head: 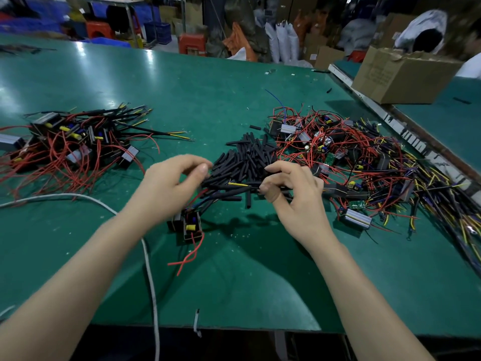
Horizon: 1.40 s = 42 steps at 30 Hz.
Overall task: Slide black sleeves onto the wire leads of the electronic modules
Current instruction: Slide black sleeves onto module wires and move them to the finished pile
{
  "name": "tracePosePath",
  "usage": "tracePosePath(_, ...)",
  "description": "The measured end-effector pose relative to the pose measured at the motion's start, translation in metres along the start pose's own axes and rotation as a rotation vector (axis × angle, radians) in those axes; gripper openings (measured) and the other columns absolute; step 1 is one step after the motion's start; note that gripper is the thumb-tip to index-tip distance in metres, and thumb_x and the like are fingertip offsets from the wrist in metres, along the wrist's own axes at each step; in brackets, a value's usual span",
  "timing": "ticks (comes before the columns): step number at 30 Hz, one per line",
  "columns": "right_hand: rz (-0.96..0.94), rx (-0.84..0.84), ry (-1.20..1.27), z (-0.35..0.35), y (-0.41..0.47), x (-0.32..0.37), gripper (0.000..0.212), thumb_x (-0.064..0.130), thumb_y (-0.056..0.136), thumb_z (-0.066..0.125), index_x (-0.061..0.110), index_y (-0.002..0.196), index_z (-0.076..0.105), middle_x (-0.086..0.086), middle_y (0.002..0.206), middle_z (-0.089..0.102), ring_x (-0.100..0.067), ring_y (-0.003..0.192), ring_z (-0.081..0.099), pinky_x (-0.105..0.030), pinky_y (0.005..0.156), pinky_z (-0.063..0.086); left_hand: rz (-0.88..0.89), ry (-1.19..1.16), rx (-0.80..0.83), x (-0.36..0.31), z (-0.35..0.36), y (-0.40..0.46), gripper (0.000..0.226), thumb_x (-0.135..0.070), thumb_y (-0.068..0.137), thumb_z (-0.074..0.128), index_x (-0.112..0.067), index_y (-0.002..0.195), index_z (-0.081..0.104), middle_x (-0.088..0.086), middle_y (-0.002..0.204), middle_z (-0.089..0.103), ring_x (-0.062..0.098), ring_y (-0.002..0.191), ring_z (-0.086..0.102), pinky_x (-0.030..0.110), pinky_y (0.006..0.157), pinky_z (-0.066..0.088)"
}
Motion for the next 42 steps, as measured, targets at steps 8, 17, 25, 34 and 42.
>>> tracePosePath(8,-0.051,0.027,0.052,-0.001,-0.001,0.007,0.028,0.023,0.089,0.063,0.034,0.11,0.048,0.03,0.087,0.06,-0.007,0.103,0.046,-0.025,0.092,0.022,0.022,0.061,0.532,0.001,0.003,0.013,0.007,-0.045,0.083,0.06,-0.051,0.087,0.06,-0.015,0.098,0.059,0.008,0.098,0.057,0.038,0.098,0.04)
tracePosePath(17,-0.018,0.005,-0.023,-0.004,0.001,0.0,0.022,0.024,0.089,0.063,0.019,0.11,0.059,0.019,0.087,0.065,-0.011,0.099,0.044,-0.017,0.09,0.021,0.047,-0.125,0.466,-0.002,0.018,0.021,0.01,-0.035,0.089,0.06,-0.035,0.083,0.068,-0.011,0.07,0.062,0.0,0.061,0.047,0.017,0.061,0.038)
tracePosePath(25,-0.052,-0.043,-0.107,-0.003,0.002,-0.001,0.02,0.026,0.089,0.062,0.018,0.107,0.063,0.021,0.087,0.06,-0.004,0.098,0.041,-0.017,0.087,0.021,0.094,0.064,0.611,-0.018,0.019,0.021,0.042,-0.062,0.076,0.055,-0.031,0.101,0.07,-0.004,0.085,0.072,0.012,0.08,0.063,0.024,0.074,0.047)
tracePosePath(34,-0.258,-0.165,0.029,0.015,0.008,0.038,0.012,0.014,0.091,0.061,0.003,0.096,0.064,-0.002,0.092,0.062,-0.016,0.088,0.052,-0.023,0.082,0.04,-0.157,-0.479,0.139,-0.013,-0.016,0.025,0.015,-0.017,0.09,0.062,-0.018,0.079,0.071,-0.003,0.069,0.073,0.009,0.064,0.067,0.025,0.078,0.055)
tracePosePath(42,0.015,0.404,0.106,0.079,0.052,0.093,0.05,0.058,0.084,0.053,0.026,0.121,0.054,0.012,0.109,0.056,-0.01,0.111,0.047,-0.041,0.099,0.036,-0.31,-1.237,-0.208,-0.029,-0.072,0.045,0.015,-0.022,0.093,0.056,-0.017,0.084,0.066,-0.007,0.072,0.07,-0.001,0.059,0.061,0.015,0.06,0.05)
Point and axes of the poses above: each hand's wrist, its own y-axis towards the middle knuckle, its own z-axis out of the palm, x = y × z, the point moved 3 cm from there along y, towards the middle knuckle
